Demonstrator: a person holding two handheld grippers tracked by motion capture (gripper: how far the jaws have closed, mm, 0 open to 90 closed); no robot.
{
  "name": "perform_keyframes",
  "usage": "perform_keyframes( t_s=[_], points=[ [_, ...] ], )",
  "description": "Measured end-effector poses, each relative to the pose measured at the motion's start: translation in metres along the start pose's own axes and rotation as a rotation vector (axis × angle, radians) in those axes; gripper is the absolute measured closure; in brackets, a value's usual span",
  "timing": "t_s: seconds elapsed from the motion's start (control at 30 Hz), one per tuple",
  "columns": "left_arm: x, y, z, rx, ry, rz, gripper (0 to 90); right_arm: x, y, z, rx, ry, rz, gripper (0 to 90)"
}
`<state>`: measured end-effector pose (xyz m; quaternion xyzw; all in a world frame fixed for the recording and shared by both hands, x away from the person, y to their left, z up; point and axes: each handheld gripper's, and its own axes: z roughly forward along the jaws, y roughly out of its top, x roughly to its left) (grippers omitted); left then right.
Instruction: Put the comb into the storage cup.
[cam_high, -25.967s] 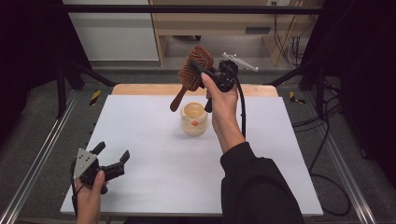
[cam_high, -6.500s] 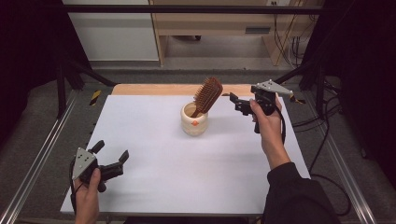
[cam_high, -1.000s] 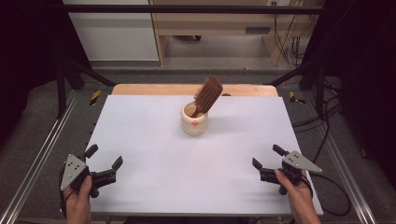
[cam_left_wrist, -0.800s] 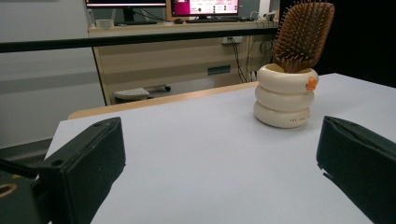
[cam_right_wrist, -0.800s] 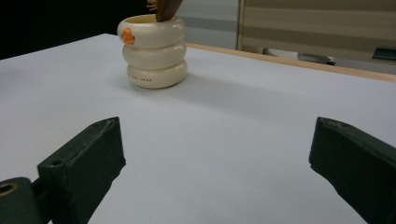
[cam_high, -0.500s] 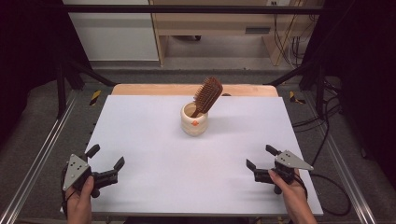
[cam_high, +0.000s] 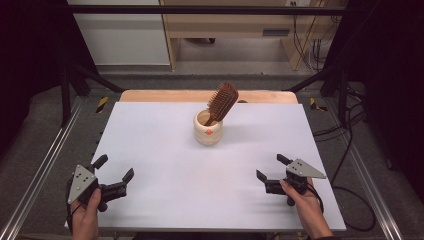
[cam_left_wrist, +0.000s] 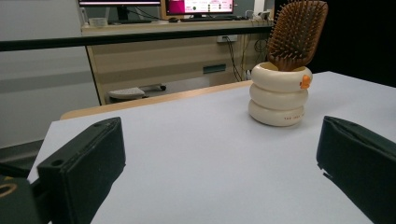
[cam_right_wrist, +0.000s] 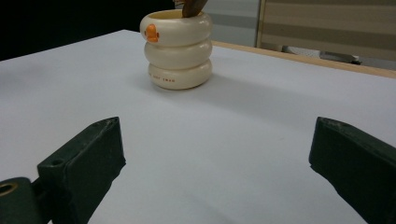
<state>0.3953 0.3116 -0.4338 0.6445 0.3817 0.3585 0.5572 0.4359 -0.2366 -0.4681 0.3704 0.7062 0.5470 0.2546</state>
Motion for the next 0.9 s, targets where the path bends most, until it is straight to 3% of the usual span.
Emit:
perform_keyframes(
  t_s=[0.33, 0.6, 0.9],
  points=[
    [0.001, 0.0, 0.001, -0.004, -0.01, -0.02, 1.5, 0.004, 0.001, 0.009, -0.002, 0.015, -0.005, 3.5],
    [0.001, -0.001, 0.003, -0.022, -0.038, -0.063, 1.5, 0.009, 0.004, 0.019, -0.019, 0.032, -0.019, 3.3],
    [-0.001, -0.001, 0.004, -0.017, -0.041, -0.051, 1.5, 0.018, 0.005, 0.025, 0.0, 0.046, -0.051, 3.8]
  ],
)
